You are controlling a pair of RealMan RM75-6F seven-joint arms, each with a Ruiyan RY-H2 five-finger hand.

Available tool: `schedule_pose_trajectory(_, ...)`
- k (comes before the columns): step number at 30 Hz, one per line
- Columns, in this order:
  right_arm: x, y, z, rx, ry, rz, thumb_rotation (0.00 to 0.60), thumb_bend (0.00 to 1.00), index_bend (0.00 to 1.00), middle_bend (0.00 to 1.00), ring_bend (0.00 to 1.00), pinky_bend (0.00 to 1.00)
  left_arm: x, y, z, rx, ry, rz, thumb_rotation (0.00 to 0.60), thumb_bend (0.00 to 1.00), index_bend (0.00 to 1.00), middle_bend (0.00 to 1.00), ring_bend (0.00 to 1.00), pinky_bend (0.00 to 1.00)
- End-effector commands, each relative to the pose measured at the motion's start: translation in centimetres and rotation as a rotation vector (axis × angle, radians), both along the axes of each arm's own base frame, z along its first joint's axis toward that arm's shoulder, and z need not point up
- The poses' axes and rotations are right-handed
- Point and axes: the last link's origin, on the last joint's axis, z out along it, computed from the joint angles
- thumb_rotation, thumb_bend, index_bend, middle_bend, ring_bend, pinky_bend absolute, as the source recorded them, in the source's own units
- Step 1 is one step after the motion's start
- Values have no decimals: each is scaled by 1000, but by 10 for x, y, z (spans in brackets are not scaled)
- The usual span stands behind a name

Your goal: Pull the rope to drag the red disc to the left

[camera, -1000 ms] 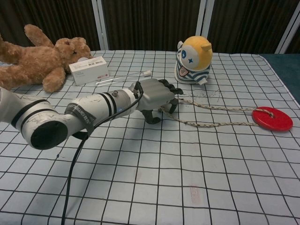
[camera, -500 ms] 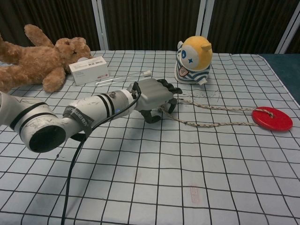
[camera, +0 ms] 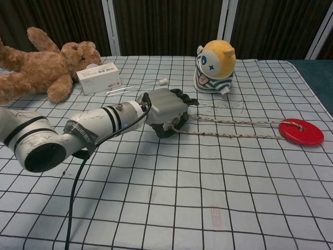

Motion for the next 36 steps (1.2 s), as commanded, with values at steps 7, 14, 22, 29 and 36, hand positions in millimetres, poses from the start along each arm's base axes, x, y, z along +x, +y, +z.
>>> schedule_pose_trajectory(7,1,-1,0,2,1,3,600,29,0,0,0,0,-1,4,18,28,-75,3,600,633,717,7,0,19)
schedule_pose_trajectory(14,5,-3,0,2,6,12,600,29,0,0,0,0,-39,8,68,118,-141,52,600,715,811,57,0,50)
schedule_pose_trajectory(22,6,-11,-6,19,-2,25,600,29,0,0,0,0,-161,-53,192,367,-107,214,600,747,842,117,0,74)
schedule_pose_trajectory(29,15,-15,-15,40,-6,62,600,29,0,0,0,0,-227,-116,281,553,-70,371,600,776,852,126,0,78)
schedule_pose_trajectory(36,19,-12,-16,42,-2,82,600,29,0,0,0,0,-276,-136,341,755,-13,512,600,807,862,134,0,78)
